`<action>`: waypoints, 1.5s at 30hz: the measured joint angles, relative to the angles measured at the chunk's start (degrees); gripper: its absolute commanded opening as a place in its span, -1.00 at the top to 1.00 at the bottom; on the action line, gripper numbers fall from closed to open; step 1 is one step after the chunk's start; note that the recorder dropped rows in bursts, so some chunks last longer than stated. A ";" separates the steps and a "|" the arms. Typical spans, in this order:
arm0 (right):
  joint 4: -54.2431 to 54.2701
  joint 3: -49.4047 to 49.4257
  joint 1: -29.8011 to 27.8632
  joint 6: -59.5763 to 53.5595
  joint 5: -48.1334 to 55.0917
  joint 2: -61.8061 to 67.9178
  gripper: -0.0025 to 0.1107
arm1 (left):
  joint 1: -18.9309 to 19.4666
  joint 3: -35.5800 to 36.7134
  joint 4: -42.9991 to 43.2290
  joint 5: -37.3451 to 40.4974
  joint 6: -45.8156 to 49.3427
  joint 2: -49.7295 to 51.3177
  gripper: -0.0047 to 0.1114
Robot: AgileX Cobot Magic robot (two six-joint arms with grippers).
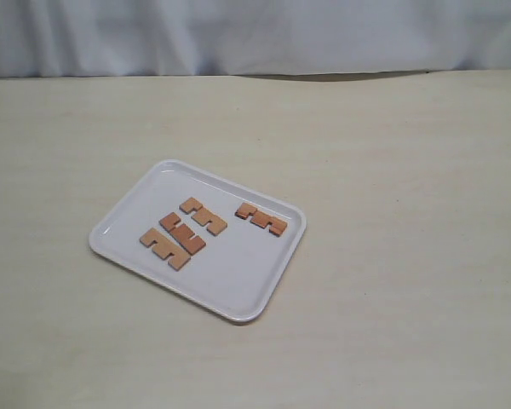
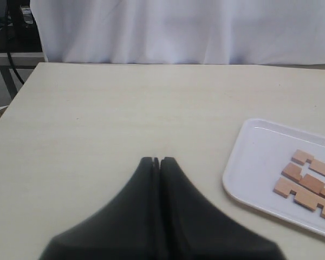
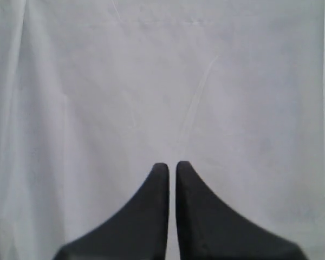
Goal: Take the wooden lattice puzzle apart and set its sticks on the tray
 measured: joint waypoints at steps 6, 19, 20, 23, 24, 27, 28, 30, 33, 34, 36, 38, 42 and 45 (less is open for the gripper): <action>0.11 0.00 0.00 0.00 0.64 -0.43 0.88 | 0.00 0.00 0.00 0.00 0.00 0.00 0.92; 0.21 9.33 0.00 0.00 1.12 -0.43 0.88 | 0.00 0.00 0.00 0.00 0.00 0.00 0.92; 0.21 10.96 0.00 0.00 0.34 -0.43 0.88 | 0.00 0.00 0.00 0.00 0.00 0.00 0.92; 0.21 15.74 0.00 0.00 -1.29 -0.33 0.88 | 0.00 0.00 0.00 0.00 0.00 0.00 0.92; 0.21 16.88 0.00 0.00 -1.59 -0.33 0.88 | 0.00 0.00 0.00 0.00 0.00 0.00 0.92; 0.21 19.94 0.00 0.00 -1.98 -0.33 0.88 | 0.00 0.00 0.00 0.00 0.00 0.00 0.92; 0.21 20.30 0.00 0.00 -1.33 -0.33 0.88 | 0.00 0.00 0.00 0.00 0.00 0.00 0.92; 0.21 20.30 0.00 0.00 0.34 -0.33 0.88 | 0.00 0.00 0.00 0.00 0.00 0.00 0.92; 0.21 20.39 0.00 0.00 3.57 -0.33 0.88 | 0.00 0.00 0.00 0.00 0.00 0.00 0.92; 0.21 20.42 0.00 0.00 4.84 -0.33 0.88 | 0.00 0.00 0.00 0.00 0.00 0.00 0.92; 0.21 20.42 0.00 0.00 6.17 -0.33 0.88 | 0.00 0.00 0.00 0.00 0.00 0.00 0.92; 0.98 20.42 0.00 0.00 7.13 -0.33 0.88 | 0.00 0.00 0.00 0.00 0.00 0.00 0.92; 5.82 20.42 0.00 0.00 9.99 -0.33 0.88 | 0.00 0.00 0.00 0.00 0.00 0.00 0.92; 8.61 20.42 0.00 0.00 11.80 -0.33 0.88 | 0.00 0.00 0.00 0.00 0.00 0.00 0.92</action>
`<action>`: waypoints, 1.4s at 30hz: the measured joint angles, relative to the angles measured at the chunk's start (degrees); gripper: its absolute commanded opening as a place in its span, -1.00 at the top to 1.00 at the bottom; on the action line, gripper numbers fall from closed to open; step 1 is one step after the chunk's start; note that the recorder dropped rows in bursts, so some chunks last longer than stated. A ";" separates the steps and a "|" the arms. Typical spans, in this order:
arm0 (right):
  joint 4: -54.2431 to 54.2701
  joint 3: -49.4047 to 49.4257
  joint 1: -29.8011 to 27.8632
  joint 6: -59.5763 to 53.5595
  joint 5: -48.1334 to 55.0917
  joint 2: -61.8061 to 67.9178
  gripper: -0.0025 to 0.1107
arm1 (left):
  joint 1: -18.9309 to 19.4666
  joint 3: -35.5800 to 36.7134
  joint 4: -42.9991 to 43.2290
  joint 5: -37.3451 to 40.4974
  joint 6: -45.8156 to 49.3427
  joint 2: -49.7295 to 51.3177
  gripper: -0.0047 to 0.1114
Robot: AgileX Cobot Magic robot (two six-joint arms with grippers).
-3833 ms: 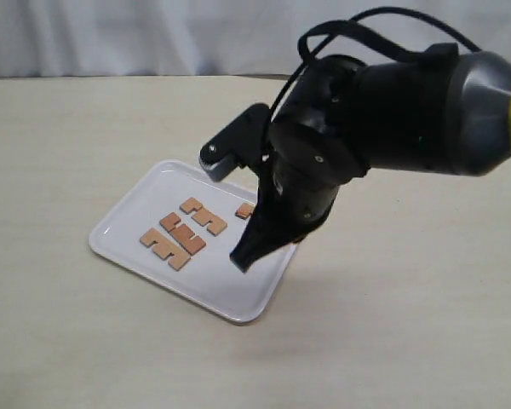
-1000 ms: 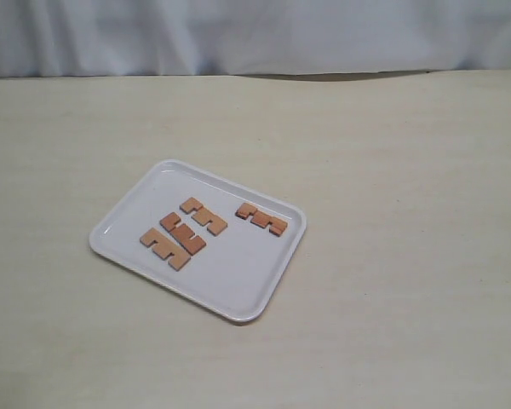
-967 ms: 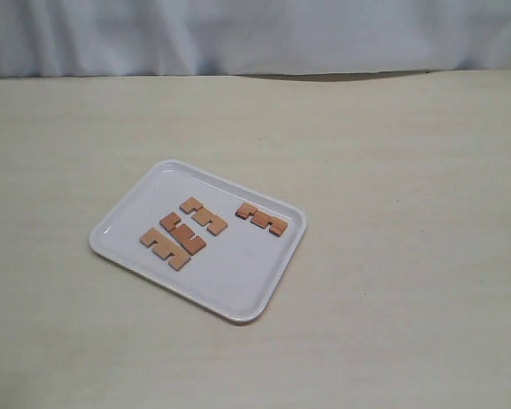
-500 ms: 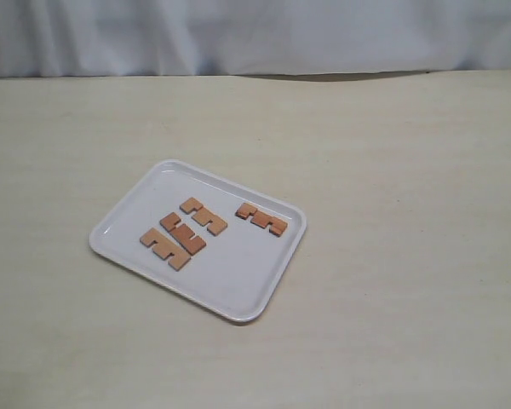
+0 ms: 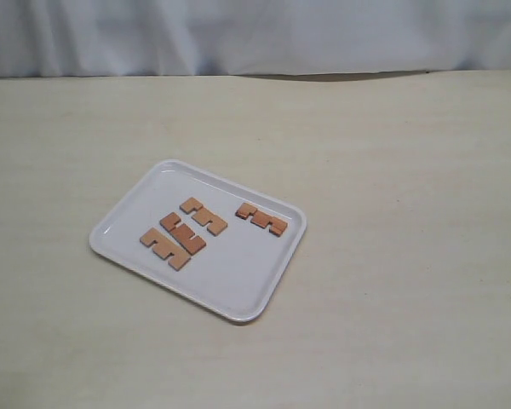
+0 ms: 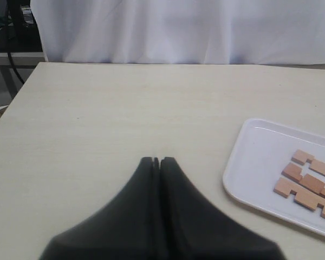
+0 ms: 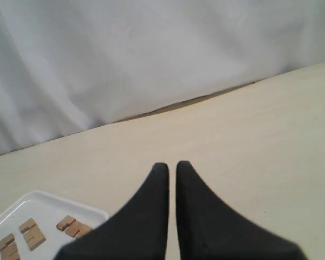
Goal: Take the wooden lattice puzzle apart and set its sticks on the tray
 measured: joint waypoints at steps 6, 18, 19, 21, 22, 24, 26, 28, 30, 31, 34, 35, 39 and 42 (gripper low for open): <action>-2.55 0.00 0.00 -0.41 0.65 0.00 0.88 | 0.00 0.00 0.00 0.00 0.00 0.00 0.92; -5.19 0.00 0.00 -1.55 9.19 0.00 0.88 | 0.00 0.00 0.00 0.00 0.00 0.00 0.92; -5.19 0.00 0.00 -1.55 9.23 0.00 0.88 | 0.00 0.00 0.00 0.00 0.00 0.00 0.92; -5.19 0.00 0.00 -1.55 9.23 0.00 0.88 | 0.00 0.00 0.00 0.00 0.00 0.00 0.92; -5.19 0.00 0.00 -1.55 9.23 0.00 0.88 | 0.00 0.00 0.00 0.00 0.00 0.00 0.92; -5.19 0.00 0.00 -1.55 9.23 0.00 0.88 | 0.00 0.00 0.00 0.00 0.00 0.00 0.92; -5.19 0.00 0.00 -1.55 9.23 0.00 0.88 | 0.00 0.00 0.00 0.00 0.00 0.00 0.92; -5.19 0.00 0.00 -1.55 9.23 0.00 0.88 | 0.00 0.00 0.00 0.00 0.00 0.00 0.92; -5.19 0.00 0.00 -1.55 9.23 0.00 0.88 | 0.00 0.00 0.00 0.00 0.00 0.00 0.92; -5.19 0.00 0.00 -1.55 9.23 0.00 0.88 | 0.00 0.00 0.00 0.00 0.00 0.00 0.92; -5.19 0.00 0.00 -1.55 9.23 0.00 0.88 | 0.00 0.00 0.00 0.00 0.00 0.00 0.92; -5.19 0.00 0.00 -1.55 9.23 0.00 0.88 | 0.00 0.00 0.00 0.00 0.00 0.00 0.92; -5.19 0.00 0.00 -1.55 9.23 0.00 0.88 | 0.00 0.00 0.00 0.00 0.00 0.00 0.92; -5.19 0.00 0.00 -1.58 9.37 0.00 0.88 | 0.00 0.00 0.00 0.00 0.00 0.00 0.92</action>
